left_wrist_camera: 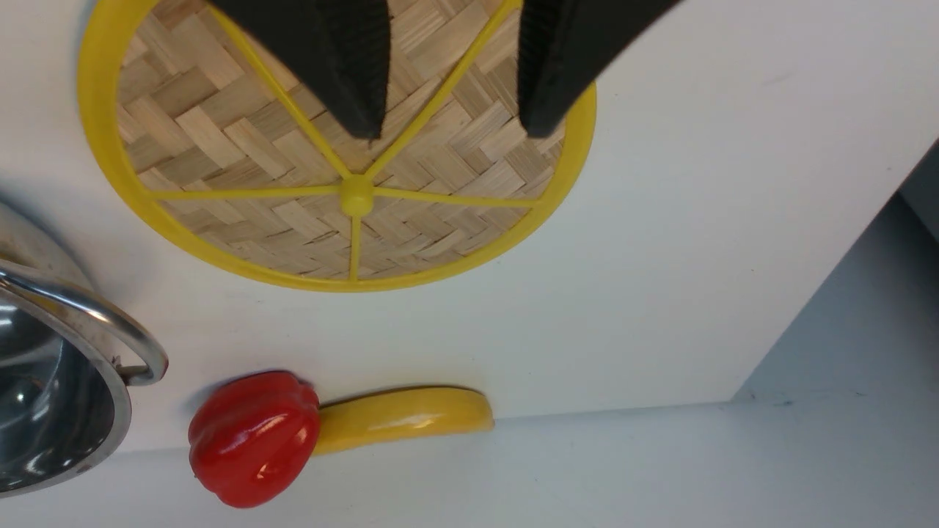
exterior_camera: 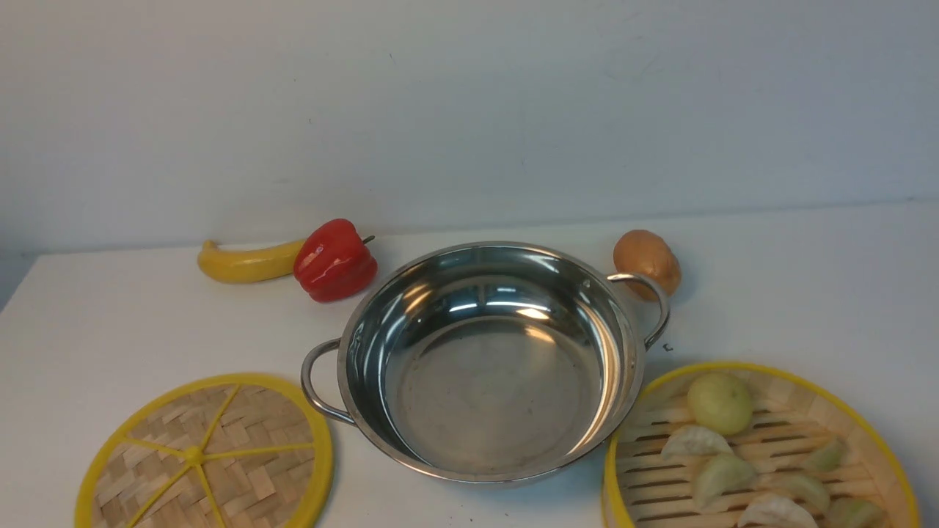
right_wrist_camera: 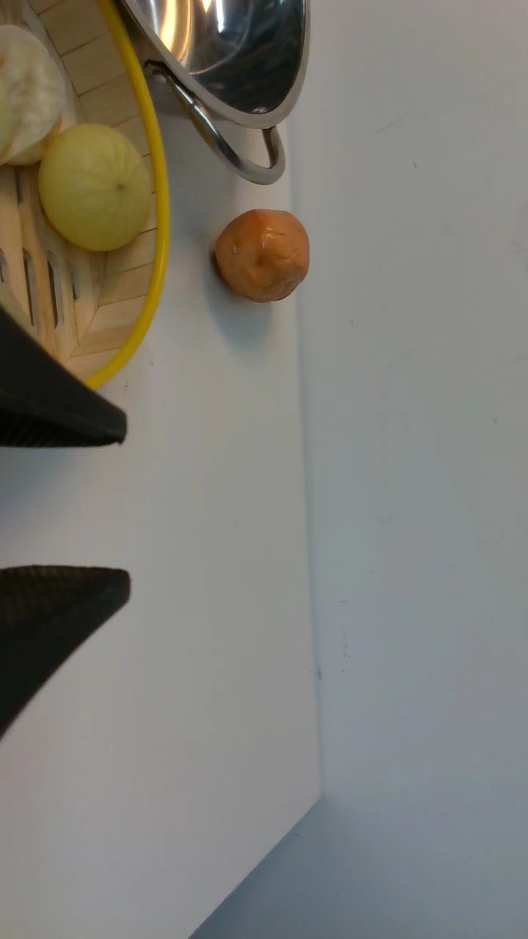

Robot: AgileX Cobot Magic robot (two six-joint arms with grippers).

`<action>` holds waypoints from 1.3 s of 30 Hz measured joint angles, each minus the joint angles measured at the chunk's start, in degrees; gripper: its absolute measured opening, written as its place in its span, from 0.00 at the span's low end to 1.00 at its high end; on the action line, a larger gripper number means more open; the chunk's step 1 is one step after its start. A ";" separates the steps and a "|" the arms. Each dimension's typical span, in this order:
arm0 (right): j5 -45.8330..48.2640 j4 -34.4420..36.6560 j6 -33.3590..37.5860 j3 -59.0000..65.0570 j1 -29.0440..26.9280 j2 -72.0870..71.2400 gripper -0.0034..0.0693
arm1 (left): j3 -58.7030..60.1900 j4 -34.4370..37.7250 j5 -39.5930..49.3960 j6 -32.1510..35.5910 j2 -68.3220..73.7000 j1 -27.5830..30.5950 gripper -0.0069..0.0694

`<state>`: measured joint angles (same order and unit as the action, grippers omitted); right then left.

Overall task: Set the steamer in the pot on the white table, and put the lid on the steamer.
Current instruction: 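Reach for and grasp the rim of the bamboo steamer holding the buns with the right gripper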

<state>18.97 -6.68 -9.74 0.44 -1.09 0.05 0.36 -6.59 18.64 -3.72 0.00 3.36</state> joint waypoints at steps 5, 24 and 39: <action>0.00 0.00 0.00 0.00 0.00 0.00 0.39 | 0.00 0.00 0.00 0.00 0.00 0.00 0.41; 0.00 0.00 0.00 0.00 0.00 0.00 0.39 | 0.00 -3.83 0.00 0.24 0.00 0.00 0.41; -4.34 21.75 -8.34 0.06 0.00 0.00 0.39 | 0.00 10.38 -6.39 -10.13 0.00 0.00 0.41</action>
<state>14.63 15.07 -18.08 0.50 -1.09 0.05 0.36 3.79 12.25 -13.85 0.00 3.36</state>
